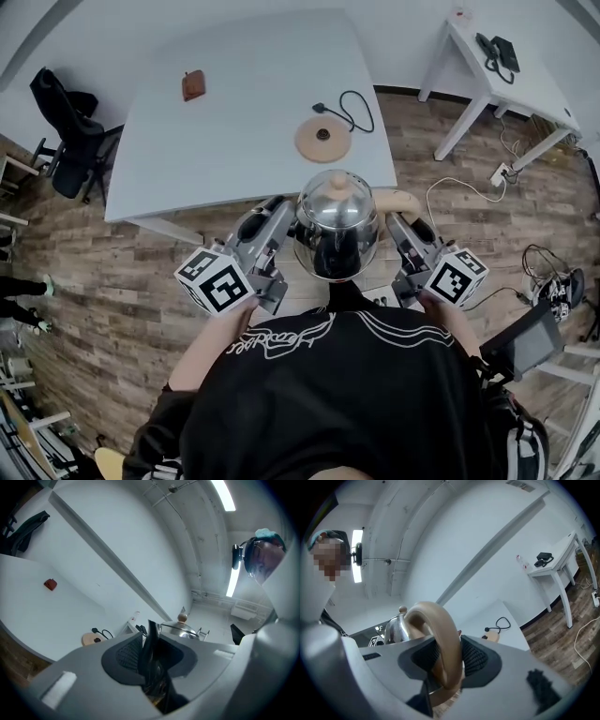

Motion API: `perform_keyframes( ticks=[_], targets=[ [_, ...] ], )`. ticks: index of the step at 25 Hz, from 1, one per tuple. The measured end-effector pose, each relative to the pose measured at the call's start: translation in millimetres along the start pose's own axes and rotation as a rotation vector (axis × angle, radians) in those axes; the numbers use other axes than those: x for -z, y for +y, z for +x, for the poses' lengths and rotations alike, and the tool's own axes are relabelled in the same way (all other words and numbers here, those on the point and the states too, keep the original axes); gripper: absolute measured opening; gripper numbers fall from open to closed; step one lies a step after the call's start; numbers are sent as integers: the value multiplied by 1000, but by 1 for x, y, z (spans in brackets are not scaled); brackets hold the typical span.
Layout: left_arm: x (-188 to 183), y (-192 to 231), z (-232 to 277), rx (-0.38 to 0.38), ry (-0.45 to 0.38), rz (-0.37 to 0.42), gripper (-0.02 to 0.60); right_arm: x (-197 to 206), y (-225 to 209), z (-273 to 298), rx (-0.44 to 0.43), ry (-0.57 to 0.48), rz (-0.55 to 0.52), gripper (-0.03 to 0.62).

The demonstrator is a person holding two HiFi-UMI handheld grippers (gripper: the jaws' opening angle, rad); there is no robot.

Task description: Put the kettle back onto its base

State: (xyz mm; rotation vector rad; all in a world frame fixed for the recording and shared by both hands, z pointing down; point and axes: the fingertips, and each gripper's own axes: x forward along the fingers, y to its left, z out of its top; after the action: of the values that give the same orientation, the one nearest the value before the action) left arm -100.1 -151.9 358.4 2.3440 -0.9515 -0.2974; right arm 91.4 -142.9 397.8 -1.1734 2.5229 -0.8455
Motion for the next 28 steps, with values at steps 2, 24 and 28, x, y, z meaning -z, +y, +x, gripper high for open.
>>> perform_keyframes(
  ticks=[2,24,28],
  targets=[
    [-4,10,8,-6,2,1,77,-2,-9,11,-2,6,9,137],
    [-46,133,119,-36,-9,-21,74,-39,-109,146,-51,142,-49,137],
    [-55,146,130,-11,-21,29,72,-41,-116,162,-89,175,-101,135]
  ],
)
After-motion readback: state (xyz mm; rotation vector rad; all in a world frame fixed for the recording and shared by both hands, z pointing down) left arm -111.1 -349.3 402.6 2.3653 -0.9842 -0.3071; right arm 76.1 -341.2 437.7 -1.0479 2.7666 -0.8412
